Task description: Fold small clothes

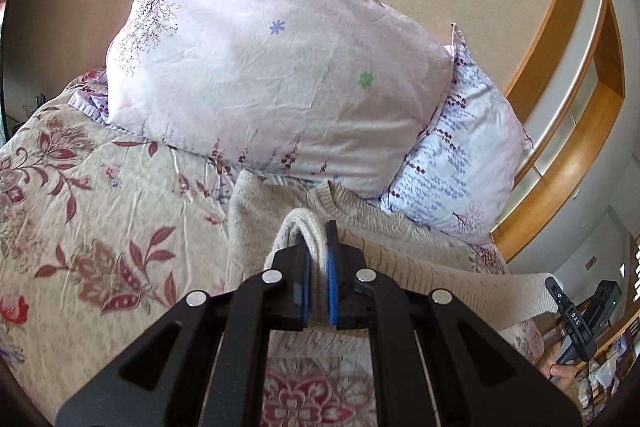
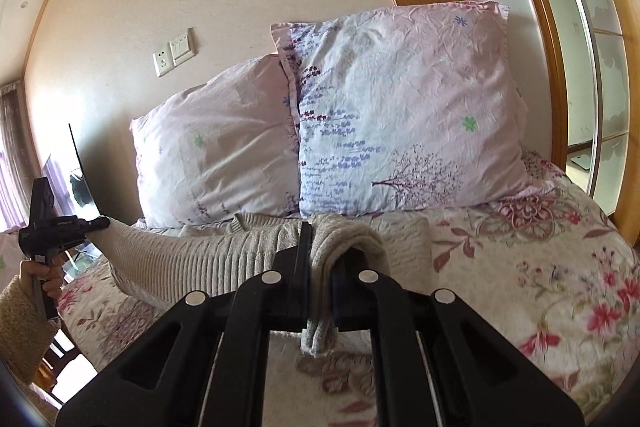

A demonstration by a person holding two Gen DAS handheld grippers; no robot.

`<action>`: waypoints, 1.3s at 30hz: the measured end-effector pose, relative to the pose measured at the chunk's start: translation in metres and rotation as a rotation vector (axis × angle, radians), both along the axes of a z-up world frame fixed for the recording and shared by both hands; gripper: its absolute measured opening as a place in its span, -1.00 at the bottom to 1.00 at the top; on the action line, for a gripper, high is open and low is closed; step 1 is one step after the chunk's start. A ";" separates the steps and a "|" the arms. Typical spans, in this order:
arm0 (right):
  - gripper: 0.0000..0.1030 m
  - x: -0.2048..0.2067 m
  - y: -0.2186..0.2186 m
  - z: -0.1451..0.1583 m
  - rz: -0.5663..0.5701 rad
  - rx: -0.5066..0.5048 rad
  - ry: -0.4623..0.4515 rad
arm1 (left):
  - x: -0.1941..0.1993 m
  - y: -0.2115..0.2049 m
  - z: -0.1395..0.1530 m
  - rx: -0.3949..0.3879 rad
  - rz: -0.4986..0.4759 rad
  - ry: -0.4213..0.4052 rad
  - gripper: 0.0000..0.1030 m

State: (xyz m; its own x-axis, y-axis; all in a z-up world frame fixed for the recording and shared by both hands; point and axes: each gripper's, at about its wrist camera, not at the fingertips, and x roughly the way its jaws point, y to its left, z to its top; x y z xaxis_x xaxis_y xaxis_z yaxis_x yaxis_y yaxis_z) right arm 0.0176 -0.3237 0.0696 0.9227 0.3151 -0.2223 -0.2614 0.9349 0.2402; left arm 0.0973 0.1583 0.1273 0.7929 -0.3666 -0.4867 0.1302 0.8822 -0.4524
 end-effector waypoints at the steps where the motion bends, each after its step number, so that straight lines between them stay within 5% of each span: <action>1: -0.85 0.003 0.000 0.001 0.000 -0.004 -0.003 | 0.003 0.000 -0.001 -0.001 0.002 0.000 -0.88; 12: -0.85 0.058 0.012 0.017 -0.068 -0.061 -0.036 | 0.066 0.000 -0.005 -0.057 0.063 0.007 -0.88; 28: -0.85 0.163 0.014 -0.049 -0.161 -0.044 0.308 | 0.146 -0.020 -0.089 -0.033 0.123 0.209 -0.87; 39: -0.76 0.194 0.002 -0.061 -0.152 0.070 0.442 | 0.165 -0.020 -0.102 -0.086 0.125 0.266 -0.79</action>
State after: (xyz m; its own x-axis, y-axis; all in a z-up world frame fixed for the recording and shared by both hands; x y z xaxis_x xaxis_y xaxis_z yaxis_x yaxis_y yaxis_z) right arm 0.2117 -0.3215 0.0082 0.7813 0.2121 -0.5870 0.0182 0.9323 0.3611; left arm 0.2620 0.1381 0.0252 0.6839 -0.3229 -0.6543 -0.1101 0.8408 -0.5301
